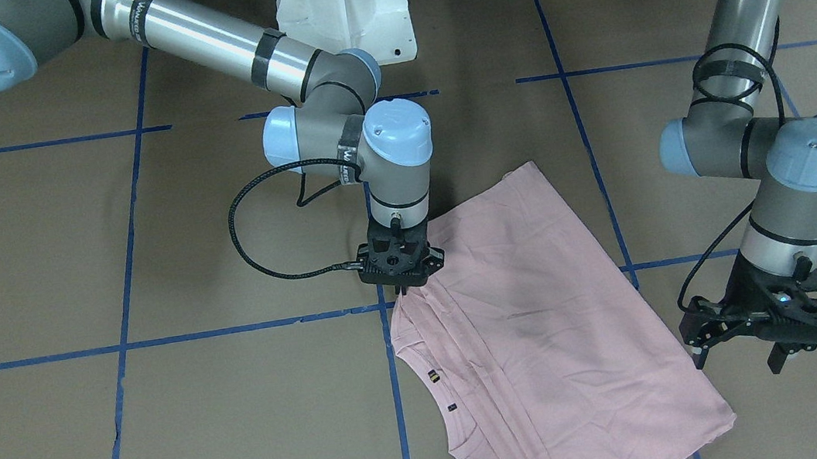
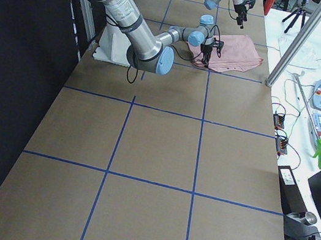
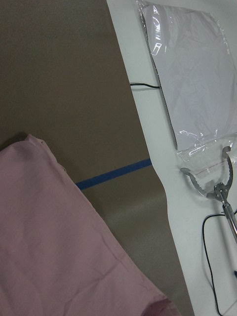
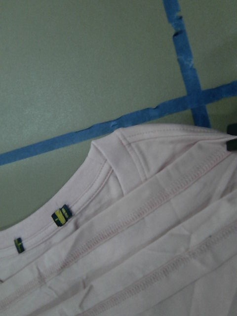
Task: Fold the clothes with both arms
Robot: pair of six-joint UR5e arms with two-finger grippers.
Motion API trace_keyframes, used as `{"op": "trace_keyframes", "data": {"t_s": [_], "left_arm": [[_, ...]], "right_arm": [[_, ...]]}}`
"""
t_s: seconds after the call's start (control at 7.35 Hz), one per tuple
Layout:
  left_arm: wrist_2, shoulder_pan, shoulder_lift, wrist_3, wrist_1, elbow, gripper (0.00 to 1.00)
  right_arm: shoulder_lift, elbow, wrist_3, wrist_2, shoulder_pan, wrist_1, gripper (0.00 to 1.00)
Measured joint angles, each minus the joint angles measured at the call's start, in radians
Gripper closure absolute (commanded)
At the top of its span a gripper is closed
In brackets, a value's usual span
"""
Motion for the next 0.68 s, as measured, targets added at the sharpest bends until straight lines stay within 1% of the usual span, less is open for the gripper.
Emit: {"op": "trace_keyframes", "data": {"t_s": [0.14,0.27,0.41,0.68], "left_arm": [[0.0,0.0,0.0,0.0,0.0,0.0,0.0],[0.0,0.0,0.0,0.0,0.0,0.0,0.0],[0.0,0.0,-0.001,0.0,0.0,0.0,0.0],[0.0,0.003,-0.002,-0.001,0.0,-0.007,0.0]], "right_arm": [[-0.005,0.017,-0.005,0.001,-0.001,-0.023,1.0],[-0.018,0.063,-0.01,0.002,0.0,-0.058,1.0],[-0.062,0.143,-0.013,0.005,0.001,-0.091,1.0],[-0.233,0.361,-0.013,-0.01,-0.008,-0.115,1.0]]}}
